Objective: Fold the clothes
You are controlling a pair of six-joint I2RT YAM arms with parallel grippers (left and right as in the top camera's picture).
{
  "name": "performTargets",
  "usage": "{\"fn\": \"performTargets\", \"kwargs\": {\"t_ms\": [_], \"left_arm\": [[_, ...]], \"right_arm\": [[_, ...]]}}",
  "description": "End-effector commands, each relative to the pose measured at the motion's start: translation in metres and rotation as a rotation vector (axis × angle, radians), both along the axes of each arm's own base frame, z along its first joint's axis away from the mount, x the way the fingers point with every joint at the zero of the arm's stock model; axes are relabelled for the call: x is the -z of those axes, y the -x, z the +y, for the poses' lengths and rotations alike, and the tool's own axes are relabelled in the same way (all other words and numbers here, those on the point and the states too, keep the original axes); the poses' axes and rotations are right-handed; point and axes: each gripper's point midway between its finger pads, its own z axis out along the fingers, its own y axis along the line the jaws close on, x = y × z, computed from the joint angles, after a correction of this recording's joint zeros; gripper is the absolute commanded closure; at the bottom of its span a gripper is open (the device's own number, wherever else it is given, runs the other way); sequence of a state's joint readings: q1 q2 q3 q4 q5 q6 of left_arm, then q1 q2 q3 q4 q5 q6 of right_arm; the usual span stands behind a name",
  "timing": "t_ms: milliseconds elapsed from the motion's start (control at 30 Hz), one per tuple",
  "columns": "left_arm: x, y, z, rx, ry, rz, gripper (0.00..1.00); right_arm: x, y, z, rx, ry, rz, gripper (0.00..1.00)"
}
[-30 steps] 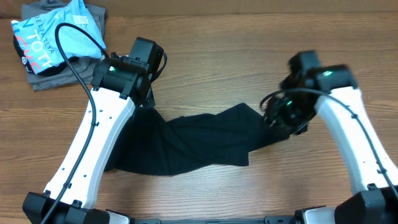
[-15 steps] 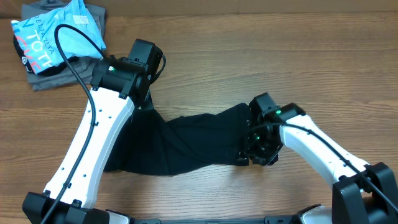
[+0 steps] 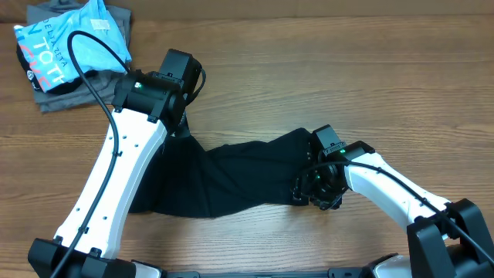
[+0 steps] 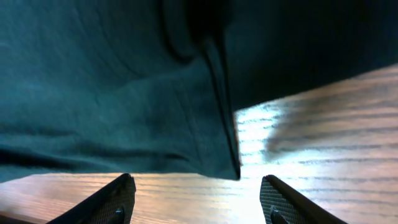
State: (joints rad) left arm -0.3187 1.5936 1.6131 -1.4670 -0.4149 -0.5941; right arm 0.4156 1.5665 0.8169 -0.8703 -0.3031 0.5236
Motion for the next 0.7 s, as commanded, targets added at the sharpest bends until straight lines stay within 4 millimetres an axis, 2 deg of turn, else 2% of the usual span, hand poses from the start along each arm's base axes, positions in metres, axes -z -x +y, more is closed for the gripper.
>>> {"fn": "performTargets", "kwargs": {"t_ms": [0, 267, 500, 667], "left_arm": [[-0.002, 0.0, 0.001, -0.019, 0.01, -0.012, 0.96], [-0.002, 0.0, 0.001, -0.019, 0.011, -0.012, 0.96], [-0.002, 0.0, 0.001, -0.016, 0.01, -0.011, 0.96], [-0.002, 0.0, 0.001, -0.016, 0.01, -0.011, 0.96]], "right_arm": [[0.003, -0.001, -0.001, 0.005, 0.011, -0.01, 0.32], [0.005, -0.002, -0.001, 0.008, 0.011, -0.009, 0.32], [0.019, 0.003, -0.004, 0.027, 0.04, 0.047, 0.33], [0.029, 0.006, -0.005, 0.031, 0.055, 0.079, 0.39]]}}
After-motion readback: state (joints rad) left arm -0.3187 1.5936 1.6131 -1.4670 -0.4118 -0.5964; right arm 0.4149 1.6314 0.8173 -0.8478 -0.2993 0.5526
